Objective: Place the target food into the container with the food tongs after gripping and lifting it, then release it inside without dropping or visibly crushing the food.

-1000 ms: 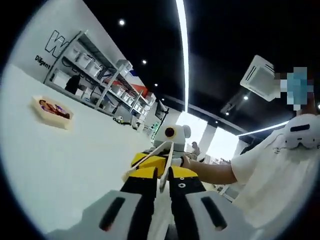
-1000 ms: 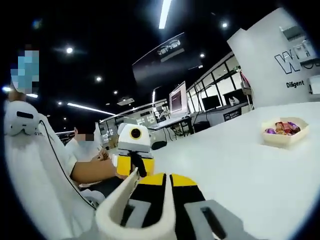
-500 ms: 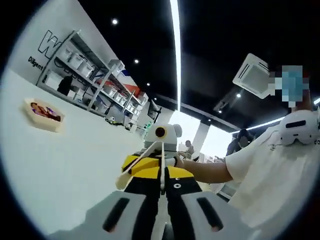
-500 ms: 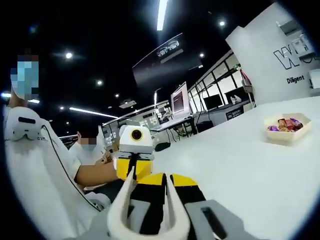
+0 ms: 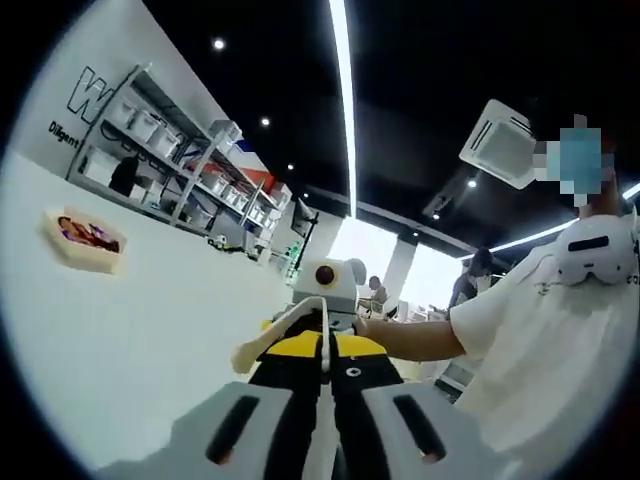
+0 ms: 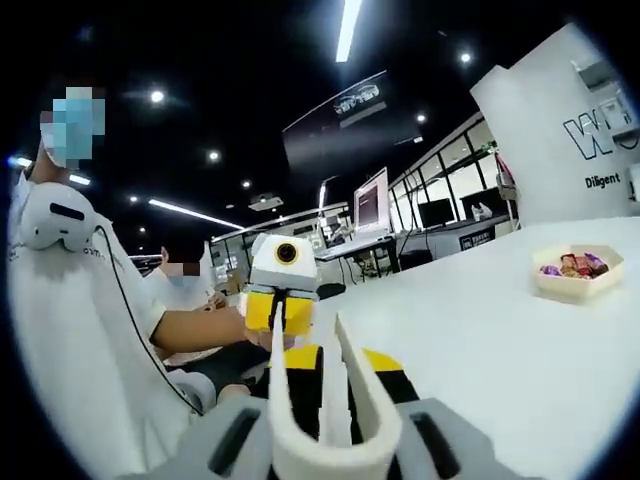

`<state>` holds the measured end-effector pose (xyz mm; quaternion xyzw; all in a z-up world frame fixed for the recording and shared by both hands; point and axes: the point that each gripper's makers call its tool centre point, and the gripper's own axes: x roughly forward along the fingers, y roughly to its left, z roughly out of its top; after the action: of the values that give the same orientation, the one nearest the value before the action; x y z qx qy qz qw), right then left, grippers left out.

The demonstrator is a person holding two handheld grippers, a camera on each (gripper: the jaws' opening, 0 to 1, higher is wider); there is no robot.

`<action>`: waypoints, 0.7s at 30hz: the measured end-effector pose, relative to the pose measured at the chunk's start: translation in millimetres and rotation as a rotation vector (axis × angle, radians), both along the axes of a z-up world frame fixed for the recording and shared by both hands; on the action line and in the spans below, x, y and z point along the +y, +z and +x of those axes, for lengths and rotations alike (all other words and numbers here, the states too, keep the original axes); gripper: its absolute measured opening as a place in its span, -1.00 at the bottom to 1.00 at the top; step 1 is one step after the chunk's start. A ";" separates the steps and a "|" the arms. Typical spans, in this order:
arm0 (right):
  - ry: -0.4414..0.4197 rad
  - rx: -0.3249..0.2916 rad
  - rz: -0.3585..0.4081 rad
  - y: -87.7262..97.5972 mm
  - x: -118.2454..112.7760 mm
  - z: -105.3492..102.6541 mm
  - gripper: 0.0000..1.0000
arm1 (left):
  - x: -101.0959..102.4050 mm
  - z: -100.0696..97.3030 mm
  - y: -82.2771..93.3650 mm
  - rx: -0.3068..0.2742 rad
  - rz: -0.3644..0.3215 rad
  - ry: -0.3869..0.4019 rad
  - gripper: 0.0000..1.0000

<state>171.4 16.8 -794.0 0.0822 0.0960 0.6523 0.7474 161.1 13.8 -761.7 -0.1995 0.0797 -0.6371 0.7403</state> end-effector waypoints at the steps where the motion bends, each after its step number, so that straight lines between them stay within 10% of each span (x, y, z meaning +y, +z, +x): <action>1: 0.002 -0.001 0.006 0.1 -0.8 -0.9 -0.92 | 0.6 -0.2 -0.7 0.001 0.001 -0.002 -0.97; 10: 0.020 0.026 0.070 8.0 -10.8 -12.7 -0.47 | 7.1 5.1 -2.9 0.000 -0.002 0.009 -0.96; 21: -0.042 0.046 0.081 8.1 -33.4 -3.1 -0.52 | 7.8 5.1 -5.9 -0.028 0.006 -0.002 -0.96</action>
<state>168.3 -16.6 -785.9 0.1290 0.0849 0.6377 0.7546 166.2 21.7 -767.7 -0.1883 0.0716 -0.6403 0.7412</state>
